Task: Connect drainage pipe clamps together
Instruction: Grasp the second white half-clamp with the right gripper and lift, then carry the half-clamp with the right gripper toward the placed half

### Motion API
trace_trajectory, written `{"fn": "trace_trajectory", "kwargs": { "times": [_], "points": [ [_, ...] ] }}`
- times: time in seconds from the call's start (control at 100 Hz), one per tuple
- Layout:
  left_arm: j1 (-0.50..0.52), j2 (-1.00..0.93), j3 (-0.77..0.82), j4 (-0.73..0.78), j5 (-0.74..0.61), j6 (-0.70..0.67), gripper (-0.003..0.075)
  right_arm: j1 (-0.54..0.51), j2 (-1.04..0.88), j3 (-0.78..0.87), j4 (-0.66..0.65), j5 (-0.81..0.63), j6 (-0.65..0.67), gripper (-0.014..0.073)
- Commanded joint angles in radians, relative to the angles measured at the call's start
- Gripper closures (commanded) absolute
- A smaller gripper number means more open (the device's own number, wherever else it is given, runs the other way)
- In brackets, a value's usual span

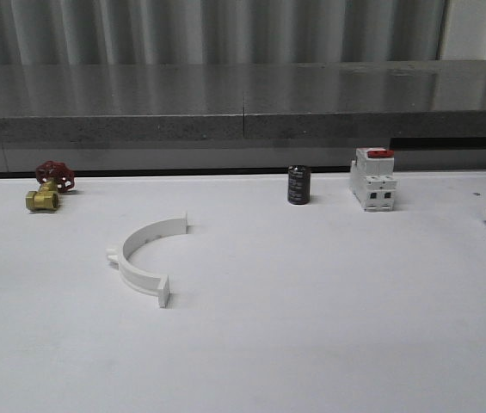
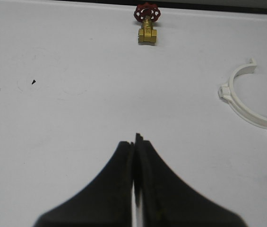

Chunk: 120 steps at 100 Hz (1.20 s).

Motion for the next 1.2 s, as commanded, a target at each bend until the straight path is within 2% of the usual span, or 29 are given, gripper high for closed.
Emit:
{"fn": "trace_trajectory", "kwargs": {
  "times": [0.0, 0.13, 0.26, 0.55, 0.66, 0.94, 1.19],
  "points": [
    [0.003, 0.004, -0.026, -0.002, -0.078, 0.001, 0.0741, 0.024, -0.05, -0.073, 0.017, 0.046, 0.019, 0.0445],
    [0.003, 0.004, -0.026, -0.002, -0.078, 0.001, 0.0741, 0.102, -0.076, -0.123, 0.017, 0.098, 0.067, 0.0445],
    [0.003, 0.004, -0.026, -0.002, -0.078, 0.001, 0.0741, 0.214, -0.104, -0.138, -0.007, 0.104, 0.168, 0.0445],
    [0.003, 0.004, -0.026, -0.002, -0.078, 0.001, 0.0741, 0.522, -0.092, -0.199, -0.264, 0.13, 0.536, 0.0445],
    [0.003, 0.004, -0.026, -0.002, -0.078, 0.001, 0.0741, 0.614, -0.057, -0.244, -0.304, 0.128, 0.649, 0.0445],
    [0.003, 0.004, -0.026, -0.002, -0.078, 0.001, 0.0741, 0.754, 0.083, -0.375, -0.327, 0.132, 0.783, 0.0445],
    [0.003, 0.004, -0.026, -0.002, -0.078, 0.001, 0.0741, 0.815, 0.16, -0.452, -0.341, 0.14, 0.843, 0.0445]
  ]
}}
